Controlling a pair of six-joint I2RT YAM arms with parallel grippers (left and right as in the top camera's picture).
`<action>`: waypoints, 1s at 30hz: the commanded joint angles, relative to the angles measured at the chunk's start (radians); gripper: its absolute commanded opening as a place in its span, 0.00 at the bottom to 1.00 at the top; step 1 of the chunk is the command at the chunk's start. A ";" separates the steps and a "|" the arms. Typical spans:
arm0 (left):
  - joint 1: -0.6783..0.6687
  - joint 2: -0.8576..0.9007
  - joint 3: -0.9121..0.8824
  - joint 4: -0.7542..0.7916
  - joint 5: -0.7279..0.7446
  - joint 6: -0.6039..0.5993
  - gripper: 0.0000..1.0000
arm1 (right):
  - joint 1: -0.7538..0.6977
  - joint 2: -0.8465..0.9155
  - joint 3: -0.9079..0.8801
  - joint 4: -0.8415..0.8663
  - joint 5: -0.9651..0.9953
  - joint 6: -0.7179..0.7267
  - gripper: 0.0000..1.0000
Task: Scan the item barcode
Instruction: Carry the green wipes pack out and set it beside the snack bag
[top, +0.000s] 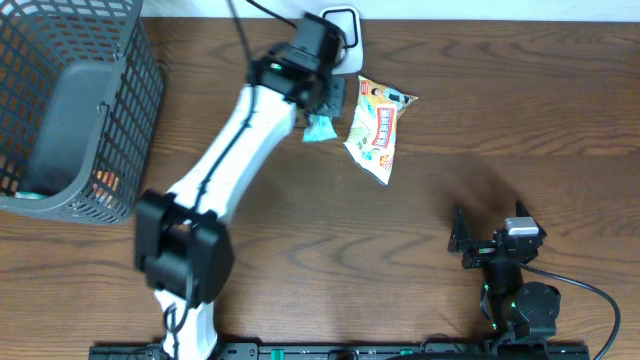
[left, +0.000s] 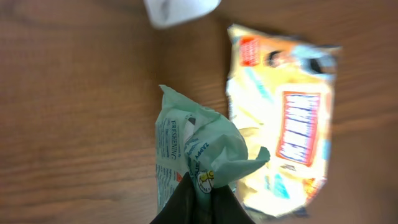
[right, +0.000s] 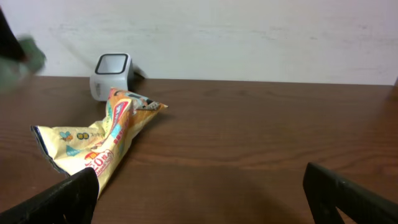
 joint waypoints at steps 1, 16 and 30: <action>-0.021 0.077 -0.008 0.006 -0.131 -0.156 0.07 | -0.009 -0.005 -0.002 -0.004 0.008 -0.011 0.99; -0.033 0.187 0.001 -0.009 -0.119 -0.209 0.23 | -0.009 -0.005 -0.002 -0.004 0.008 -0.011 0.99; 0.133 -0.191 0.084 -0.010 -0.374 -0.141 0.58 | -0.009 -0.005 -0.002 -0.004 0.008 -0.011 0.99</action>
